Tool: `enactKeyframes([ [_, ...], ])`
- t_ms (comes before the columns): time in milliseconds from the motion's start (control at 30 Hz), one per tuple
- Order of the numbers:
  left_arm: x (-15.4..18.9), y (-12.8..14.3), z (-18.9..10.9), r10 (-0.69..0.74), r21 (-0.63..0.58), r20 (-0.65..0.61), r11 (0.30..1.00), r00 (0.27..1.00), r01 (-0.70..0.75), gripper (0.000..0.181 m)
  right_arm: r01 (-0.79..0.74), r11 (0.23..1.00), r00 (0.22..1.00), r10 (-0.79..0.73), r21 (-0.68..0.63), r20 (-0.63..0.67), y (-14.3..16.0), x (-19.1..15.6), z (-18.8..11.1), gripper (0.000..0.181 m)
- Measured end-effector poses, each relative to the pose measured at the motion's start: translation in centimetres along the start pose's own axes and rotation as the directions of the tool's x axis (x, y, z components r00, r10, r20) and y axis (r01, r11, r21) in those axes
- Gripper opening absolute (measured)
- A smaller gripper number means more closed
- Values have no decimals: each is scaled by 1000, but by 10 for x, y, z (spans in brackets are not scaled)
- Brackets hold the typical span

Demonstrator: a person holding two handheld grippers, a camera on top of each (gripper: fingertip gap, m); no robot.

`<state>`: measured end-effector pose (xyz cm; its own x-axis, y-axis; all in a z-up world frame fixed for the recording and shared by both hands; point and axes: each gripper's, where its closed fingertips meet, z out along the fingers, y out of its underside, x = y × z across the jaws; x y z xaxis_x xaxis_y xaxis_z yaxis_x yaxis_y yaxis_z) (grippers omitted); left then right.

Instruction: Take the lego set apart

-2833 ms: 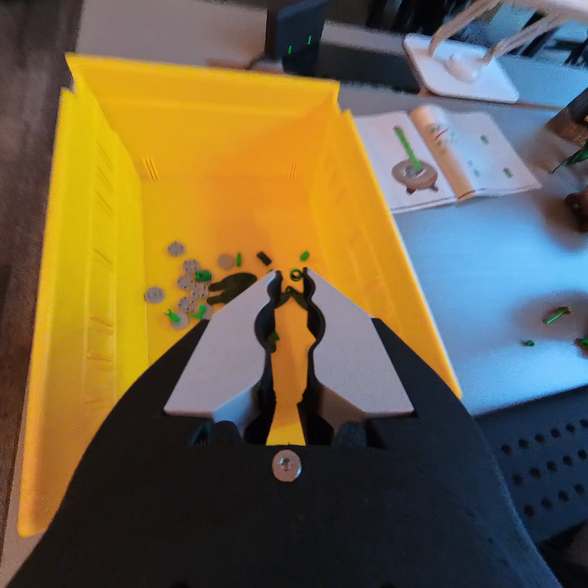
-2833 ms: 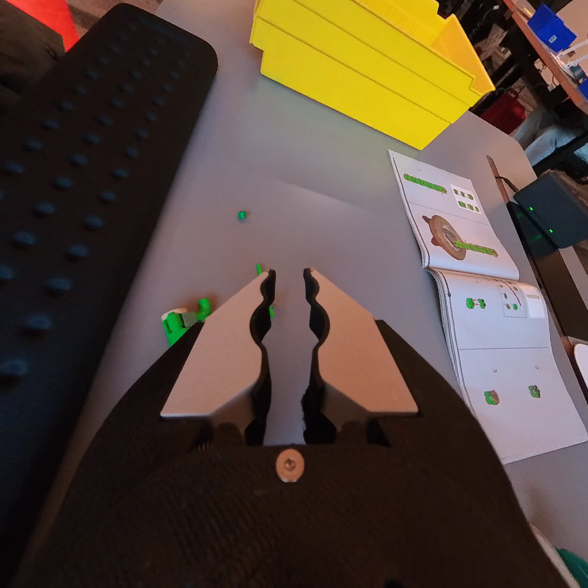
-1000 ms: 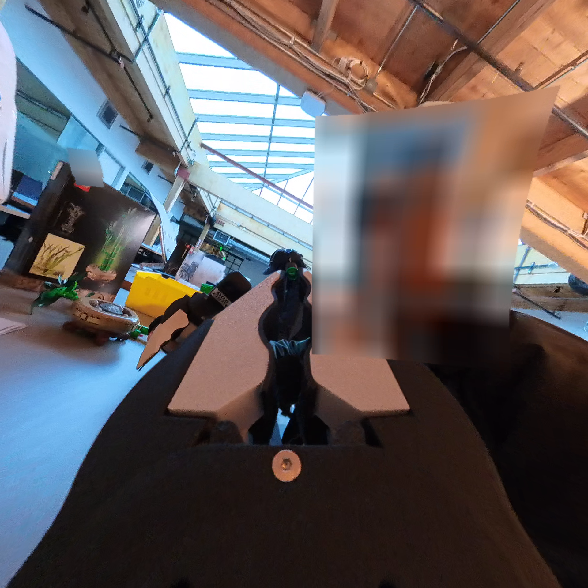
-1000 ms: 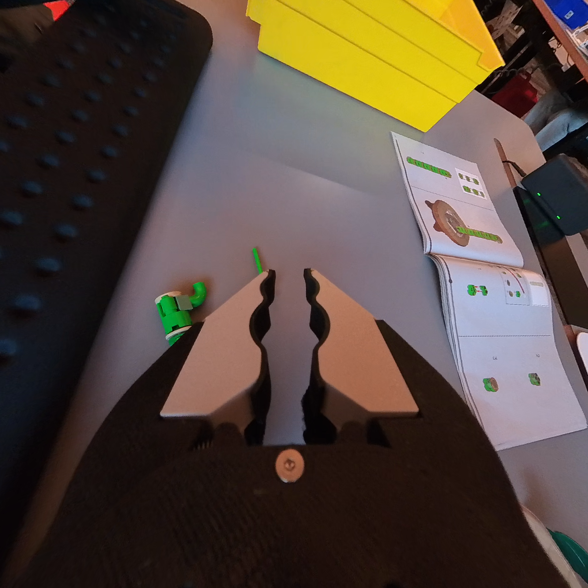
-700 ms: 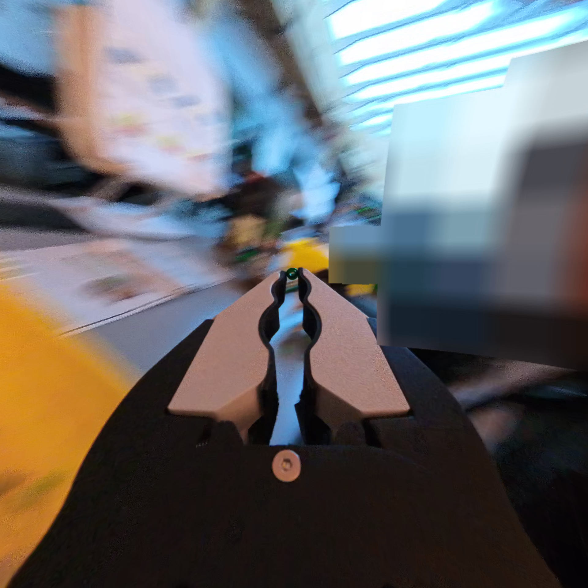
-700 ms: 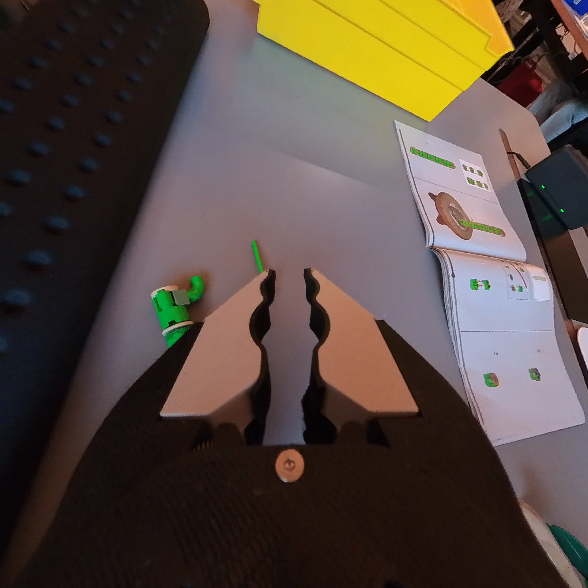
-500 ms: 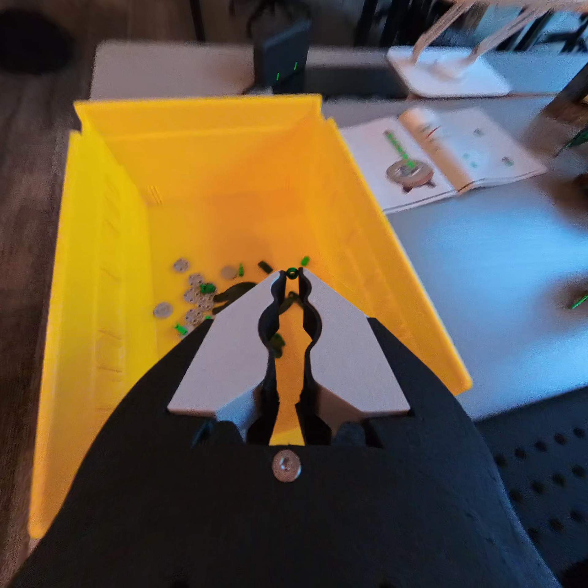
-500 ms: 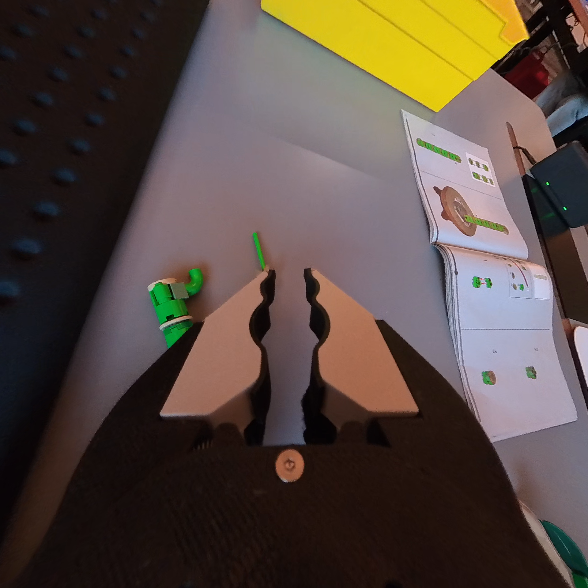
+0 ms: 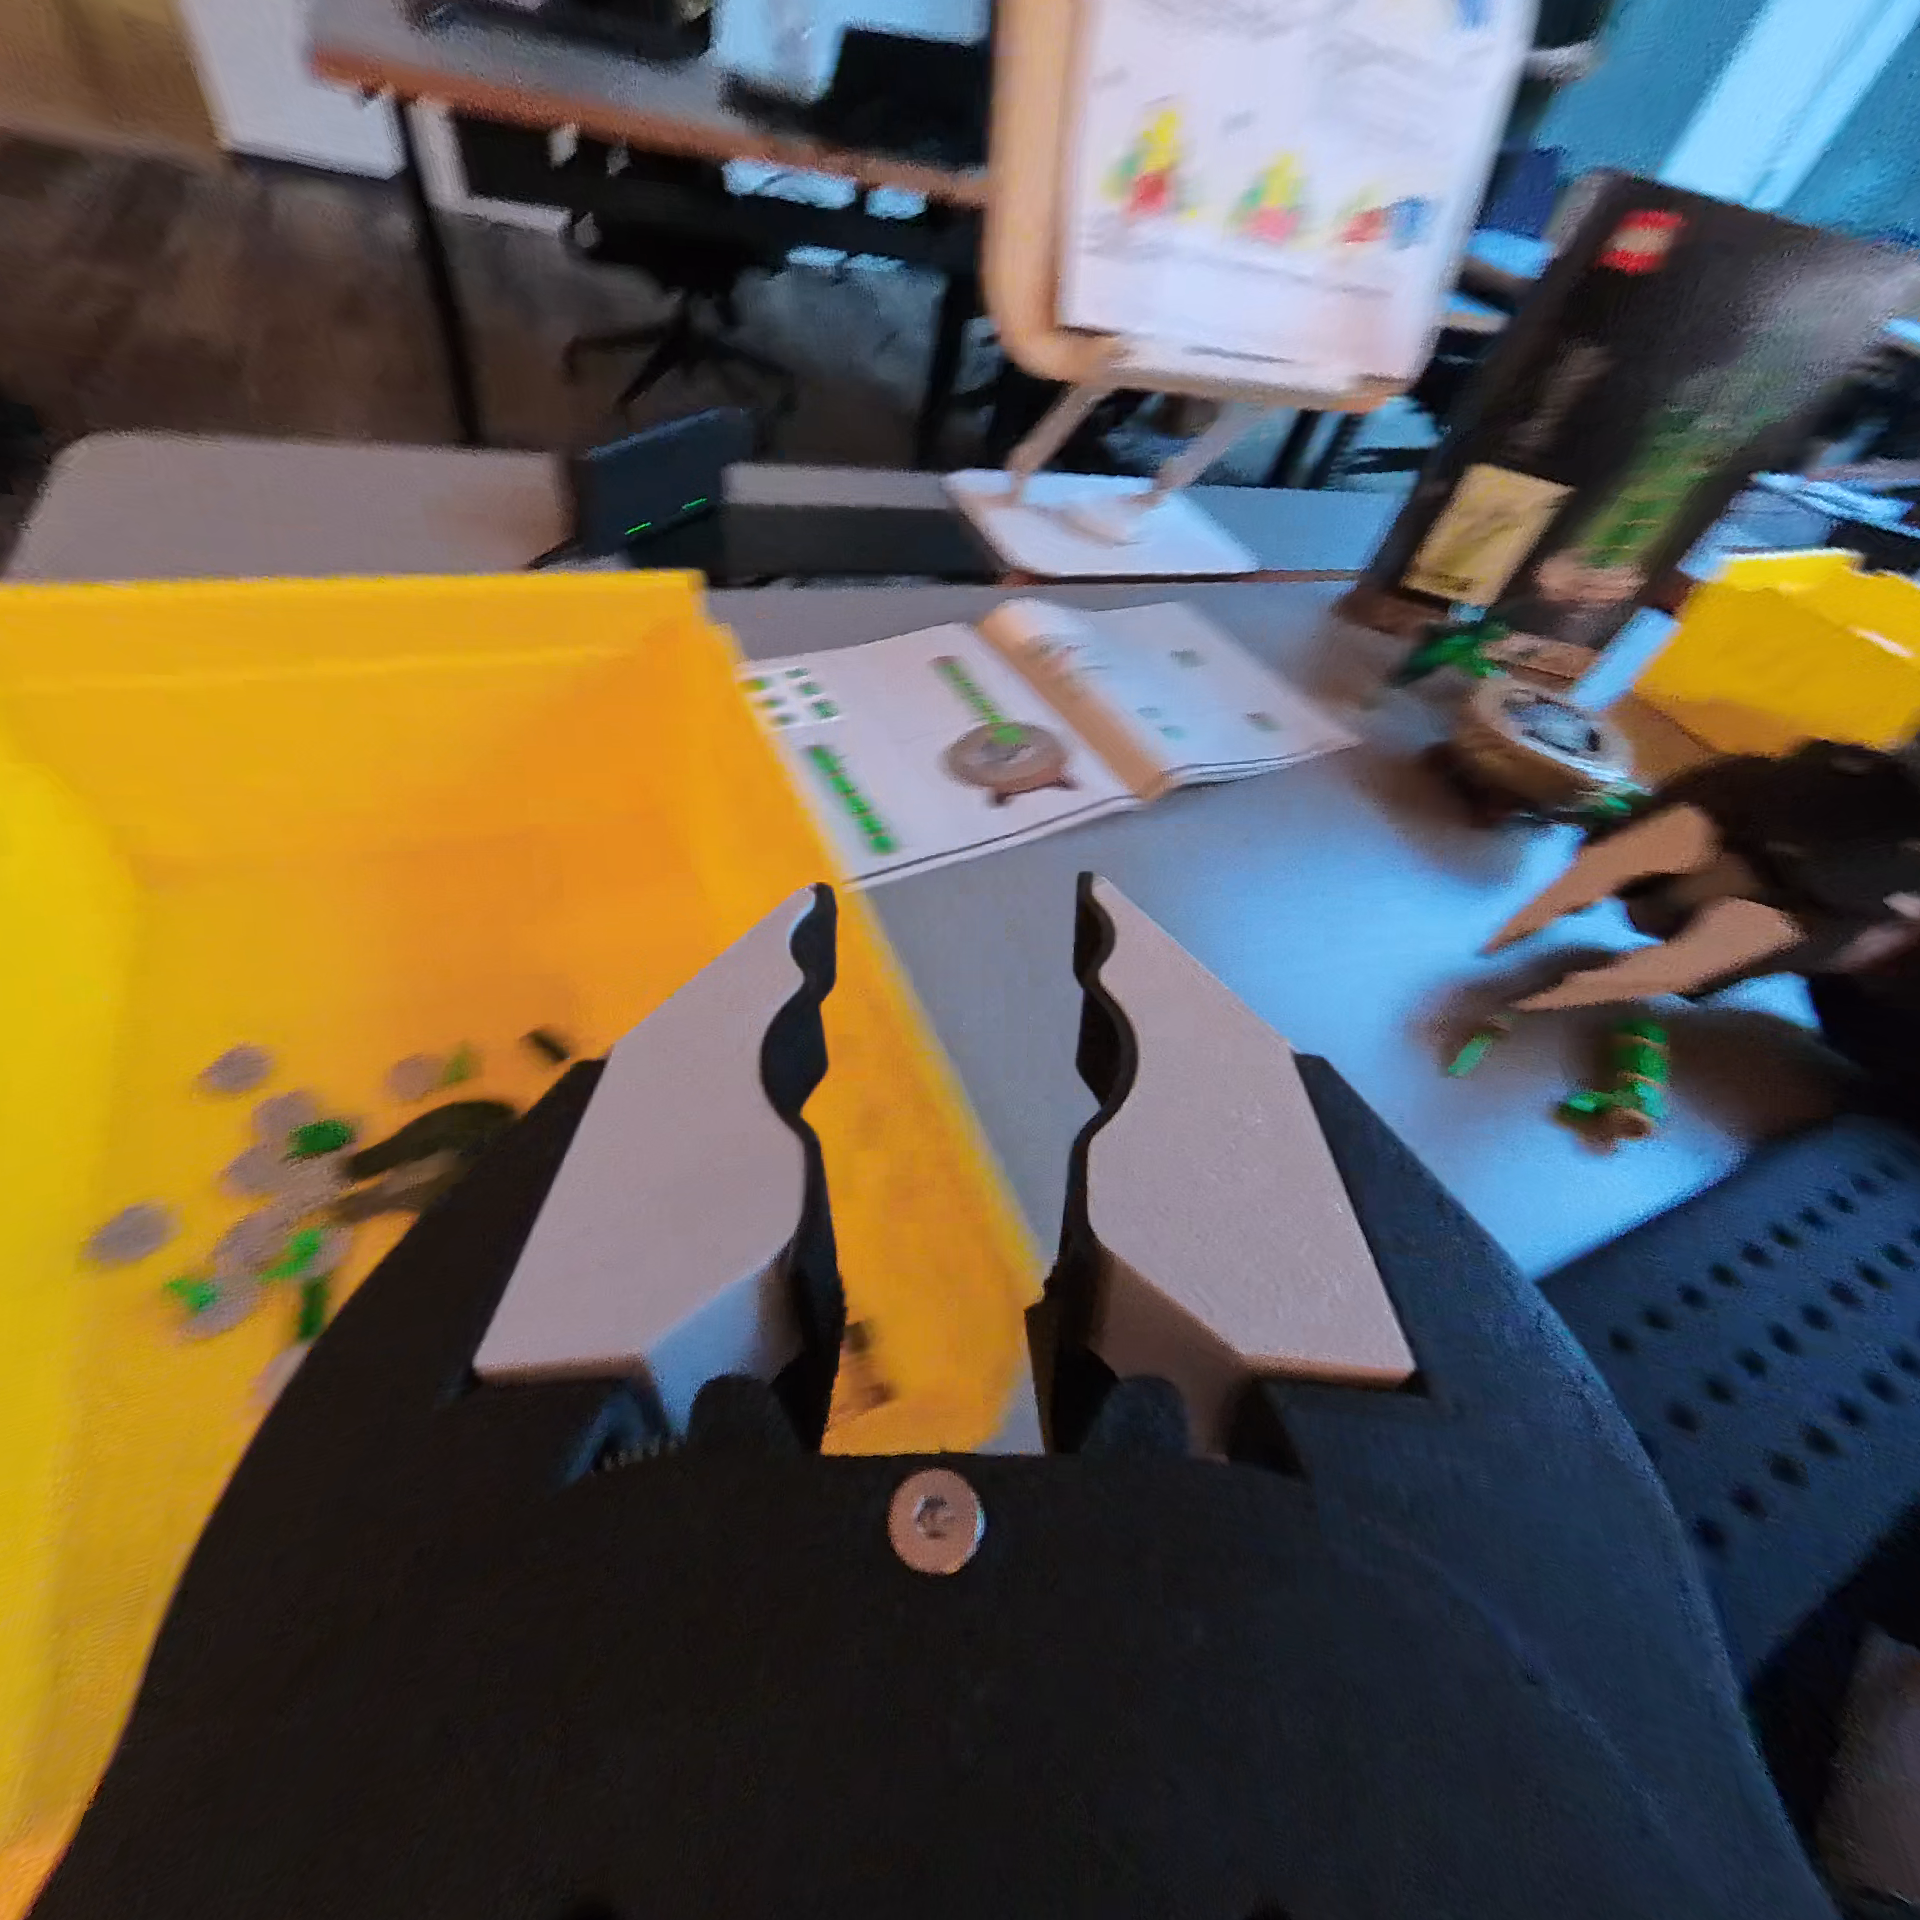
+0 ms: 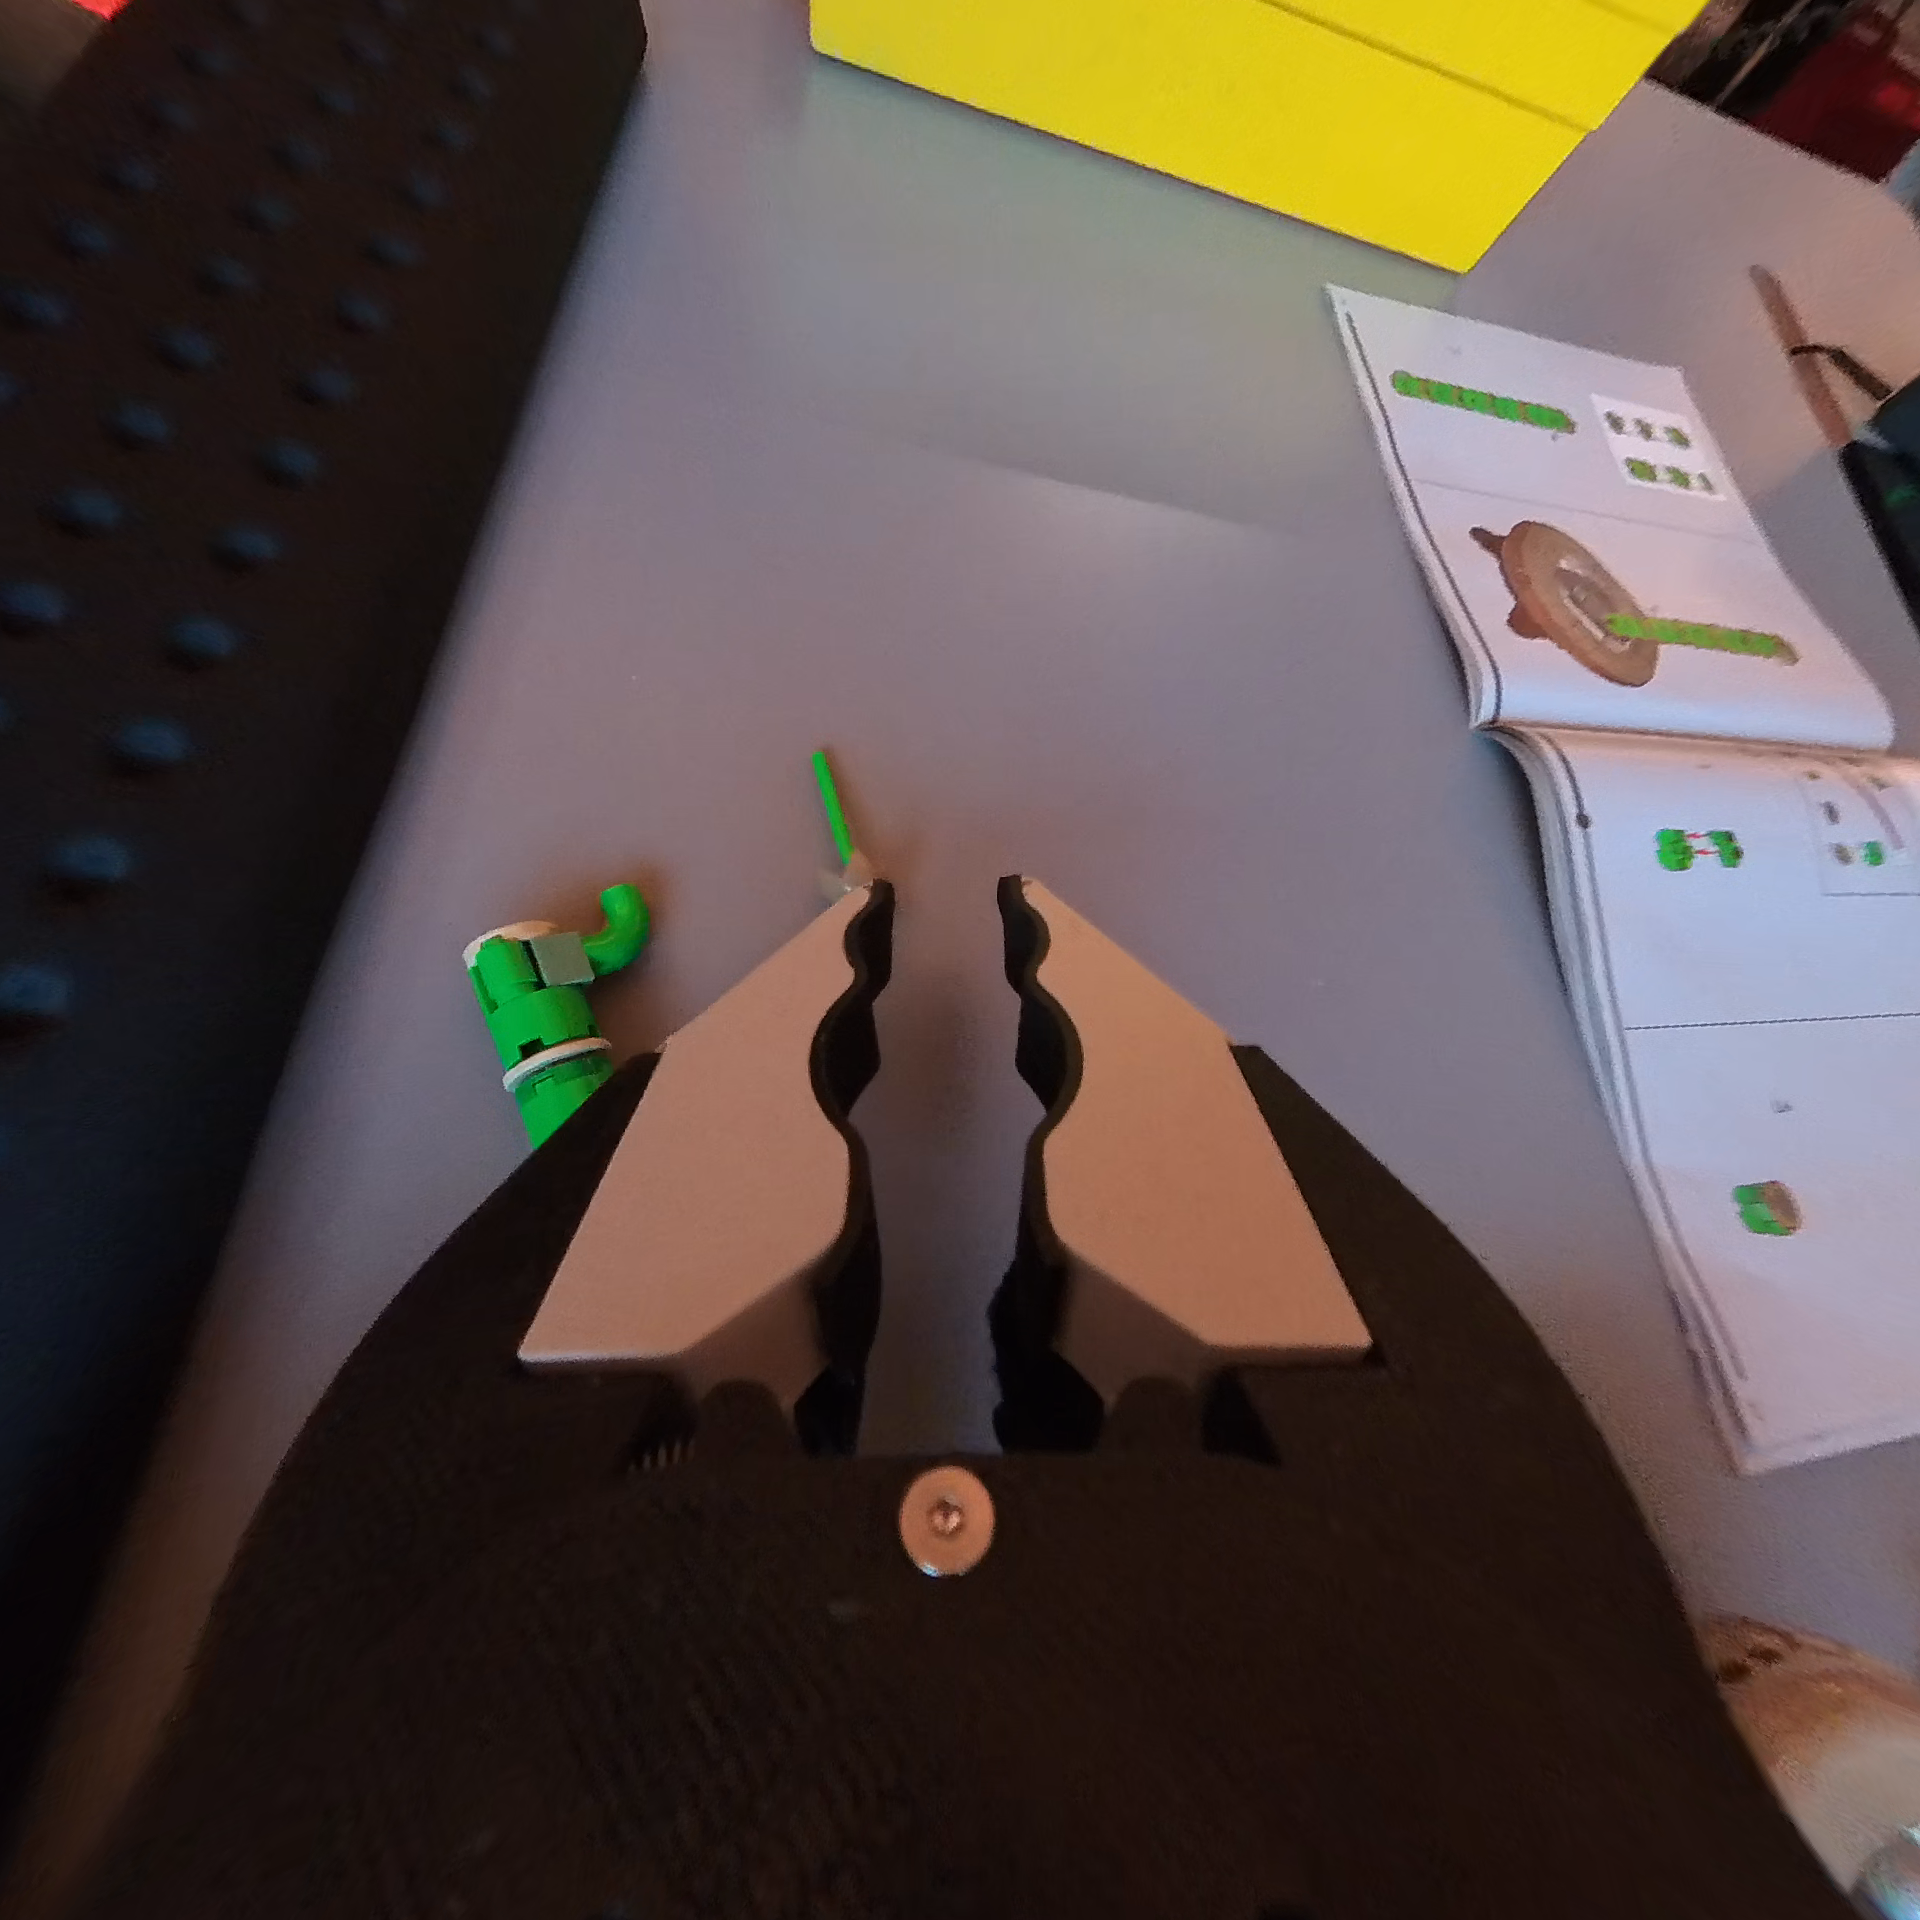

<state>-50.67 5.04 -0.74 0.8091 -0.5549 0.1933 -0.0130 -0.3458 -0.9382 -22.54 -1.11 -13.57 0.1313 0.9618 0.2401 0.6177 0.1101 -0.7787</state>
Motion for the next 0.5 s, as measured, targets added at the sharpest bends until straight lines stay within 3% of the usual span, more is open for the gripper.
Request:
enactKeyframes([
  [133,94,12,16,110,9,-192,994,975,-110,43,-42,999,995,42,-9,87,4,-10,4,20],
  [233,147,43,39,99,-91,-358,986,929,-140,44,-40,997,991,47,-58,122,12,-17,7,19],
  [333,180,80,63,71,-203,-466,962,882,-184,42,-30,997,991,40,-76,132,14,-19,8,2],
  [500,207,122,92,71,-310,-545,909,836,-279,42,0,999,993,6,-49,116,5,-19,4,2],
])
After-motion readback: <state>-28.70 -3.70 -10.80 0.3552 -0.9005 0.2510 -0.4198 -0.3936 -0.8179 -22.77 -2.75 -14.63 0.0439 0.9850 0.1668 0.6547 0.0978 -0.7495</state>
